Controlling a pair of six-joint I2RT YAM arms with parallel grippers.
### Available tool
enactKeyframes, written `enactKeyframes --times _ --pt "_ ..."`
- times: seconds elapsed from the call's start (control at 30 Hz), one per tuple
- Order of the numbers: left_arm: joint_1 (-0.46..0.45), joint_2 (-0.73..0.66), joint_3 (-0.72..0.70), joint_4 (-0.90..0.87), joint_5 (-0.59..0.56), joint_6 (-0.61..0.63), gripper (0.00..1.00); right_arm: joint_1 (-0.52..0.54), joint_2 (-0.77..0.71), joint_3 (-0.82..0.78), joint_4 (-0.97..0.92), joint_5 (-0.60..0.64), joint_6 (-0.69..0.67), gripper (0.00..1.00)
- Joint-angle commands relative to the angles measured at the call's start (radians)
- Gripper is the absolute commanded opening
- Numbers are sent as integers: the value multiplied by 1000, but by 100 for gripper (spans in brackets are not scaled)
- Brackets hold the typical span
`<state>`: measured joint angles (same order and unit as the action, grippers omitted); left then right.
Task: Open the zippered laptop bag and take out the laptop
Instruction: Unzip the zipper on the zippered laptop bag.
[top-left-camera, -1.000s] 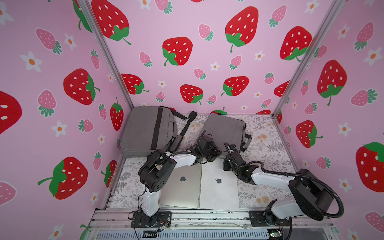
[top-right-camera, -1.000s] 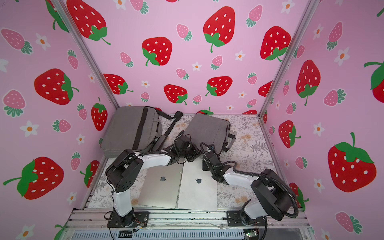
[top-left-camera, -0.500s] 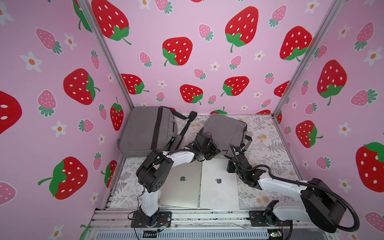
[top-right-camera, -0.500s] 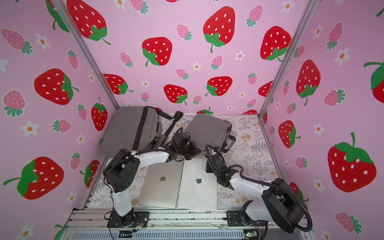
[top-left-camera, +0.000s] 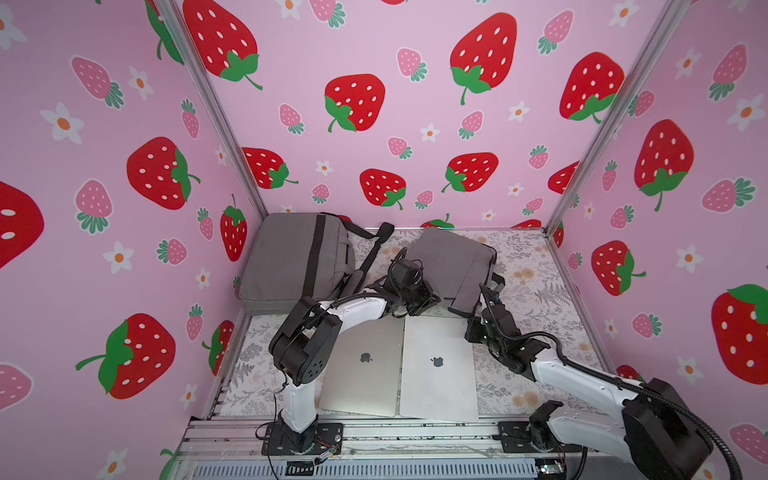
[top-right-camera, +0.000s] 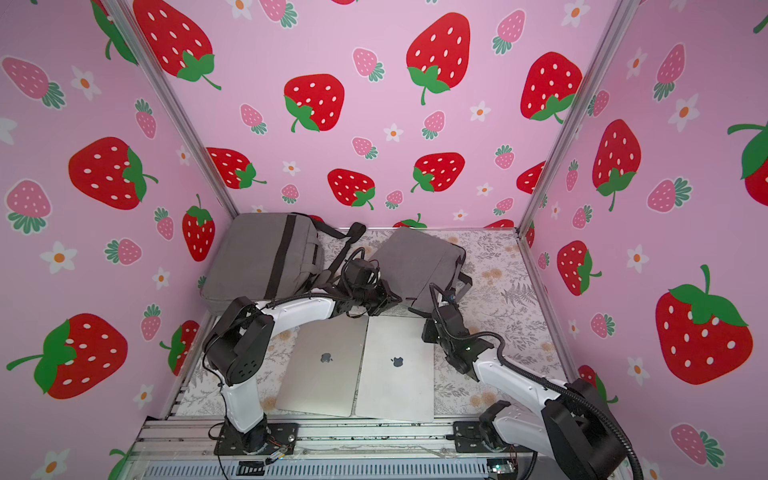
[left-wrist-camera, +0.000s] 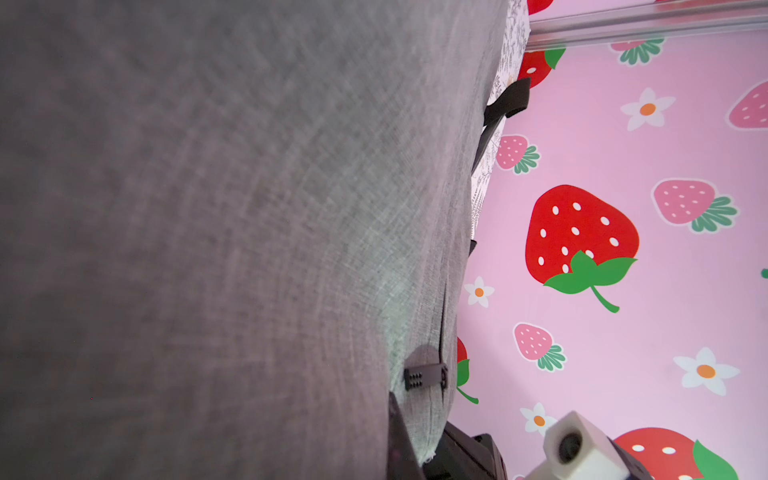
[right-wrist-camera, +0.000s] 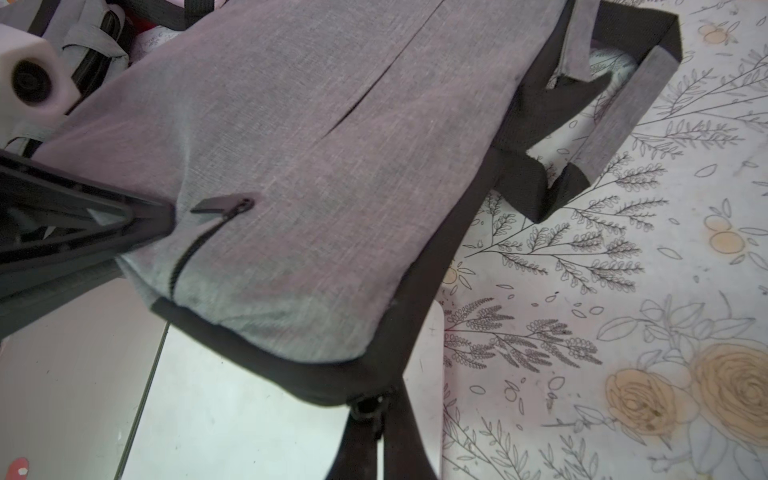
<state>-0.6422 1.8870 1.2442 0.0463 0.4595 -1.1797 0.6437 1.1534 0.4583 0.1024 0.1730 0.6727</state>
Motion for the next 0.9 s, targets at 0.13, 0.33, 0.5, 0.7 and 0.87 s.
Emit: enactKeyframes --times 0.13,0.33,0.5,0.7,0.87 --pt "56 -45 59 -22 33 83 0 -115 39 18 -118 -67 -66 0" --pt "73 -31 94 -81 77 132 0 -136 79 57 -112 -99 -115 0" --pt "86 -13 122 -131 112 171 0 -138 95 78 -95 -124 -142 0" --pt "99 6 148 -189 150 221 0 -159 119 91 -97 -131 -161 0" --pt "107 18 163 -217 169 247 0 -161 140 107 -66 -179 -188 0"
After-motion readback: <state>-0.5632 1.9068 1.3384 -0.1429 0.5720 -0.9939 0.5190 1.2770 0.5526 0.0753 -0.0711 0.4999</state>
